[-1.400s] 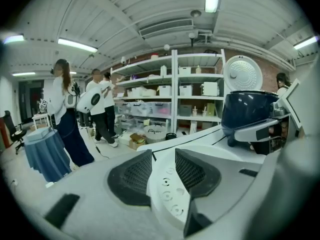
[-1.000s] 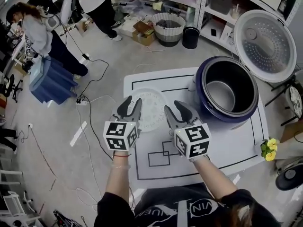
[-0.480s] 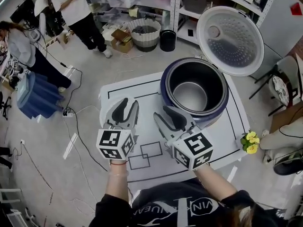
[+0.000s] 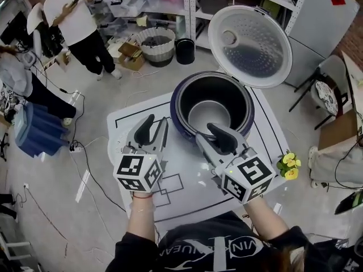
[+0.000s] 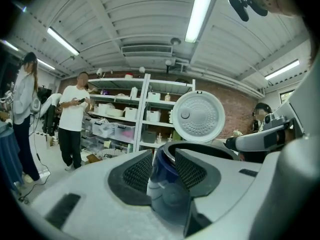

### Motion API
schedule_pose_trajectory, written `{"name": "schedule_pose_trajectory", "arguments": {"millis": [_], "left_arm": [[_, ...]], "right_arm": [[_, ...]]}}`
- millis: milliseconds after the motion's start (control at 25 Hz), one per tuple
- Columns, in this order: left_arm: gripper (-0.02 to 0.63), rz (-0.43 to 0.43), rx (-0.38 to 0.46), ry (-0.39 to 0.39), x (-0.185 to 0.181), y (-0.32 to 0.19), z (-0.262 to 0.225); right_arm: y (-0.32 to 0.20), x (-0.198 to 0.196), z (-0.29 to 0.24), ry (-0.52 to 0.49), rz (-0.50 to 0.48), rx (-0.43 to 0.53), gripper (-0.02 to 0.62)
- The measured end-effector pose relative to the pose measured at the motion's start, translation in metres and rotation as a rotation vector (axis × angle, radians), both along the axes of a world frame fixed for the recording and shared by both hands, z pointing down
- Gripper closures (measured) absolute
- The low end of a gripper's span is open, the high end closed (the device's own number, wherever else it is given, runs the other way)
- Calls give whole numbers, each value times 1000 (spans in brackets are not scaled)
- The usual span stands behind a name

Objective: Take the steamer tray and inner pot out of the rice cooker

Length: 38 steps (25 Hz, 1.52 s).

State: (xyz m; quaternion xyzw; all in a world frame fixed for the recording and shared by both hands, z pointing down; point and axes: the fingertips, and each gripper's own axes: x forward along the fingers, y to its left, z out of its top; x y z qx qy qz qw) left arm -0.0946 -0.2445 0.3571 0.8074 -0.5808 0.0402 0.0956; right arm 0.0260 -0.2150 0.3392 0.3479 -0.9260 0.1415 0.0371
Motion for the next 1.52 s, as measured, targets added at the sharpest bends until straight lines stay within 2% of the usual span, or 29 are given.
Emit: {"name": "schedule_pose_trajectory", "arguments": {"millis": [280, 480, 720, 1040, 1280, 1520], "left_arm": [[486, 34, -7, 22, 25, -10, -1], [486, 30, -25, 41, 35, -19, 3], [486, 13, -45, 48, 42, -30, 9], [473, 10, -94, 67, 49, -40, 19], [459, -7, -141, 20, 48, -45, 25], [457, -14, -157, 9, 59, -52, 26]], "right_arm": [[-27, 54, 5, 49, 109, 15, 462], [-51, 93, 12, 123, 180, 34, 462], [-85, 133, 30, 191, 238, 12, 462], [-111, 148, 47, 202, 208, -65, 434], [-122, 143, 55, 209, 168, -110, 428], [-129, 143, 57, 178, 138, -156, 439]]}}
